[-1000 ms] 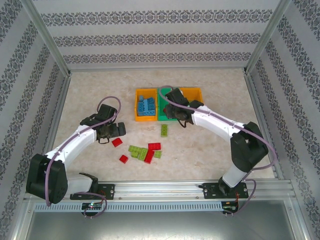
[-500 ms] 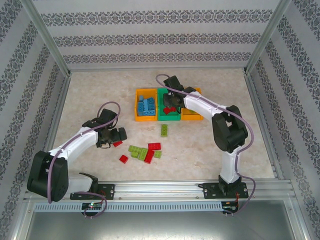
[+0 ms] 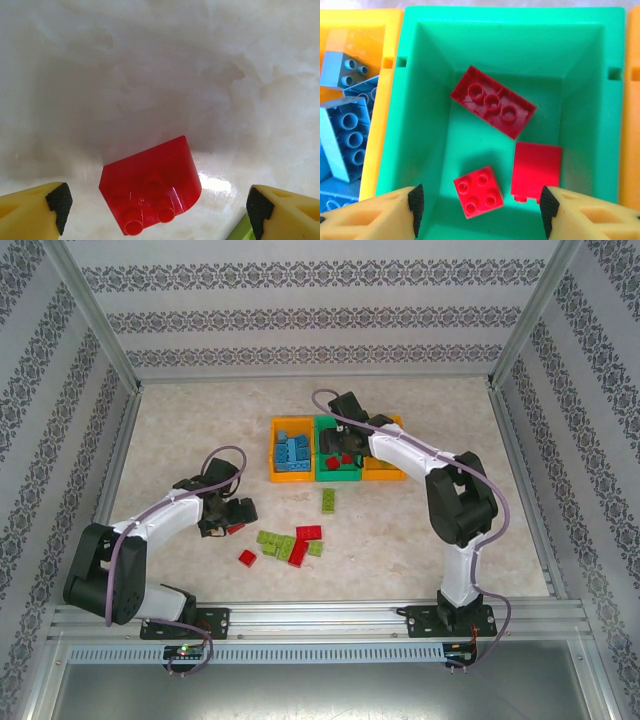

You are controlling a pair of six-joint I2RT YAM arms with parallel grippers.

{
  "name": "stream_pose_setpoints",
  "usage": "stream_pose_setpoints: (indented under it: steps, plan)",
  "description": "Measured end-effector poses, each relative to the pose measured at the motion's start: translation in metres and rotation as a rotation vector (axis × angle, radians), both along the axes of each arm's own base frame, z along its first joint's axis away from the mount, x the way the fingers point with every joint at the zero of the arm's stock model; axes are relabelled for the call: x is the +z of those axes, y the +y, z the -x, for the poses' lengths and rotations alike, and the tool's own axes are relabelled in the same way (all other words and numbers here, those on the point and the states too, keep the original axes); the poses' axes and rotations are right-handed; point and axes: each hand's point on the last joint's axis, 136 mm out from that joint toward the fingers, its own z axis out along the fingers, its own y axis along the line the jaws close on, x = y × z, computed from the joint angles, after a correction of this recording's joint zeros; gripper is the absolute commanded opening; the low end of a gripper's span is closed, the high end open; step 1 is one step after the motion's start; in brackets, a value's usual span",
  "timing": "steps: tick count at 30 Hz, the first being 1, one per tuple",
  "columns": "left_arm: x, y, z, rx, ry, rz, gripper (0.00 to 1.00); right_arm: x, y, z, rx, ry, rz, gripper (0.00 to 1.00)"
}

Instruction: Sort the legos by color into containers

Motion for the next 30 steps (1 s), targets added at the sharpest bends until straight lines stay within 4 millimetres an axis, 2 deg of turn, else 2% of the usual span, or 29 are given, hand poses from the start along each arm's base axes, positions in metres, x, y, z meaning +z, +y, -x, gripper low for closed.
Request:
stream_pose_setpoints:
  steps: [8, 12, 19, 26, 30]
  plan:
    - [-0.002, -0.001, -0.001, -0.001, 0.004, 0.003, 0.88, 0.034, -0.014, 0.019, -0.006, -0.061, -0.033, 0.70]
    - [-0.001, -0.005, -0.004, -0.006, -0.007, 0.026, 0.81, 0.030, -0.018, 0.025, -0.007, -0.053, -0.029, 0.71]
    - [-0.001, -0.012, -0.004, -0.016, -0.010, 0.063, 0.79, 0.014, -0.024, 0.036, -0.012, -0.016, -0.012, 0.72]
    - [0.004, -0.017, 0.006, -0.007, -0.030, 0.121, 0.78, 0.019, -0.034, 0.037, -0.038, -0.024, -0.024, 0.71]
    - [0.014, -0.017, 0.009, -0.004, -0.063, 0.134, 0.81, 0.023, -0.036, 0.038, -0.047, -0.030, -0.032, 0.72]
